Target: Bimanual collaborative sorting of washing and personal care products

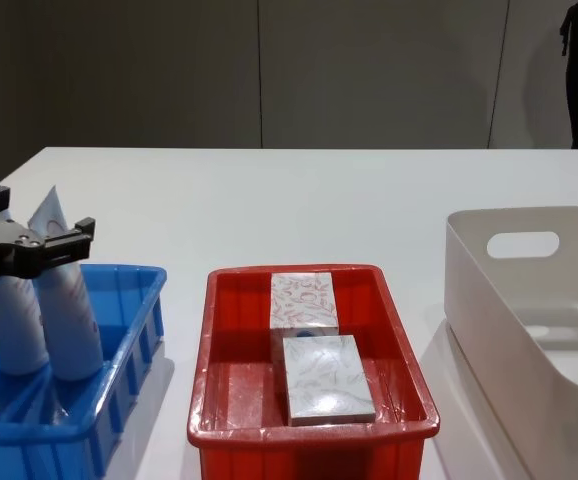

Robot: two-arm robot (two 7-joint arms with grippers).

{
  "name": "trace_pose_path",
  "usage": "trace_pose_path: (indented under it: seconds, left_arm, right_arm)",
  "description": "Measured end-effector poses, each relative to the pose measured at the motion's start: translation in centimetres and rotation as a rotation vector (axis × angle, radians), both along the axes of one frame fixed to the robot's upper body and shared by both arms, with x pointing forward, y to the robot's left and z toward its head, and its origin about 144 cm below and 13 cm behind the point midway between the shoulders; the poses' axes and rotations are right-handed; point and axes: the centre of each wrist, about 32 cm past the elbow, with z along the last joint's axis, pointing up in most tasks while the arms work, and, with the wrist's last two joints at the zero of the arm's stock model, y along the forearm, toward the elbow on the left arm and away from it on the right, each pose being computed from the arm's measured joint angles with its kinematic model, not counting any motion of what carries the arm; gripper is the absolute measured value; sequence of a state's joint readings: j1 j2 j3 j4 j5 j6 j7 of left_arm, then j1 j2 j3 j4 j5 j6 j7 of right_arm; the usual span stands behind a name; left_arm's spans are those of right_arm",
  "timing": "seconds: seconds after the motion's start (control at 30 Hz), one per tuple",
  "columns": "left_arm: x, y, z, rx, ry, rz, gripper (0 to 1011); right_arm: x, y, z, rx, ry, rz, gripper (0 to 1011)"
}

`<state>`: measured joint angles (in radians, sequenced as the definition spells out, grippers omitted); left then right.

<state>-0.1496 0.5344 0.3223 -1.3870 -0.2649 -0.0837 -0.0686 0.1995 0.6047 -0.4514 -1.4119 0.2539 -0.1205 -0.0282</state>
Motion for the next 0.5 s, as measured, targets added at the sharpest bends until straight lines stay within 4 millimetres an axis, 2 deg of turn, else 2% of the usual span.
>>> trace_pose_path:
  seconds: [0.5]
  left_arm:
    - [0.82,-0.34,-0.62,-0.022,0.027,0.014,1002]
  right_arm:
    - [0.00,0.00,0.00,0.000,0.000,0.000,1001]
